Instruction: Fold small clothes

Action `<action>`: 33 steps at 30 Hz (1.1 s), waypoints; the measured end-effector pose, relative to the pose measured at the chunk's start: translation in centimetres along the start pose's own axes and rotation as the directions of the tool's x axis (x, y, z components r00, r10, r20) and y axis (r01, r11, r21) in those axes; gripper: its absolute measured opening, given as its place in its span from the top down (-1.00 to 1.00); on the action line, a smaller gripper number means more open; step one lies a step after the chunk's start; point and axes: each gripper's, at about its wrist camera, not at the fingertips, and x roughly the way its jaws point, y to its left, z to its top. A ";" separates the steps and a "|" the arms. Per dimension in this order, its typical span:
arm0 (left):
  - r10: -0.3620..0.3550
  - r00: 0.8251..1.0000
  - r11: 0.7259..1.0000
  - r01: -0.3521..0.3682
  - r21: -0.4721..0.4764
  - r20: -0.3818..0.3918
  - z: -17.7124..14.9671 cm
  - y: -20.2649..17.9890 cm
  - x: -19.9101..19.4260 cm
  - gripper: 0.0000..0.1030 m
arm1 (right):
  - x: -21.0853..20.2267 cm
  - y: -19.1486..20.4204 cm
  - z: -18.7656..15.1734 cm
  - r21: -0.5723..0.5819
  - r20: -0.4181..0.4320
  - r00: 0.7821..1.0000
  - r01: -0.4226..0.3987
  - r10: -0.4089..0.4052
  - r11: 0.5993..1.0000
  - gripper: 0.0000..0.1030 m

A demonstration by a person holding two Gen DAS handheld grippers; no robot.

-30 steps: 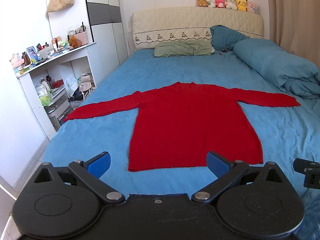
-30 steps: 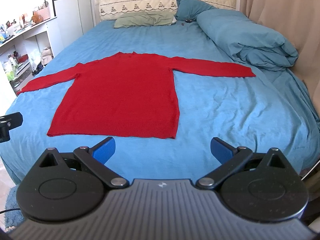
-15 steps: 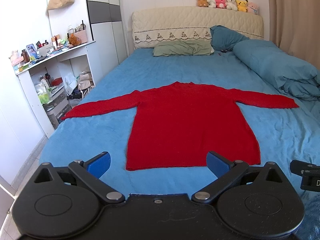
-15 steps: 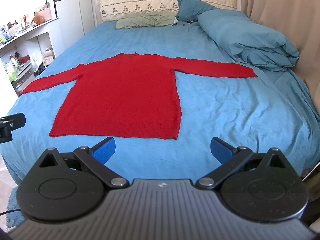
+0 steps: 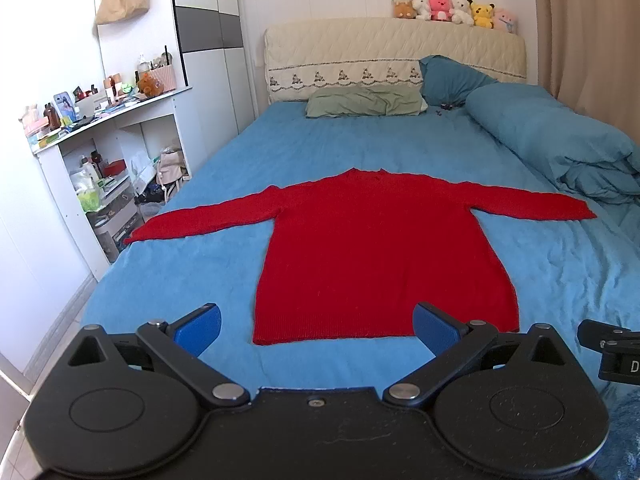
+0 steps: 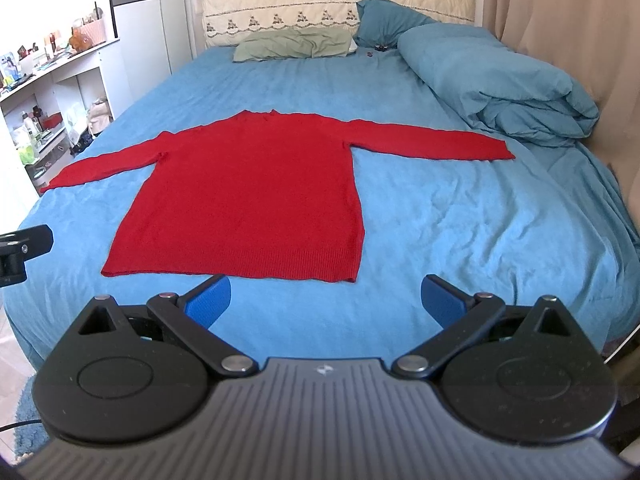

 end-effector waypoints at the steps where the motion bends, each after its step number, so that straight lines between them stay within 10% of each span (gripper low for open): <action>1: 0.000 1.000 1.000 0.000 0.001 0.001 0.0 0.0 0.0 -1.00 | 0.0 0.0 0.0 0.001 0.001 1.000 0.000 0.000 1.000 -1.00; 18: -0.007 1.000 1.000 0.007 -0.008 0.013 0.9 0.2 -0.2 -1.00 | -0.6 -0.1 0.5 0.013 0.015 1.000 -0.006 0.006 1.000 -1.00; 33: -0.093 0.987 0.996 0.091 0.018 0.130 13.6 -4.7 8.4 -1.00 | 5.7 -10.6 11.1 0.157 0.175 0.983 0.021 -0.049 0.987 -1.00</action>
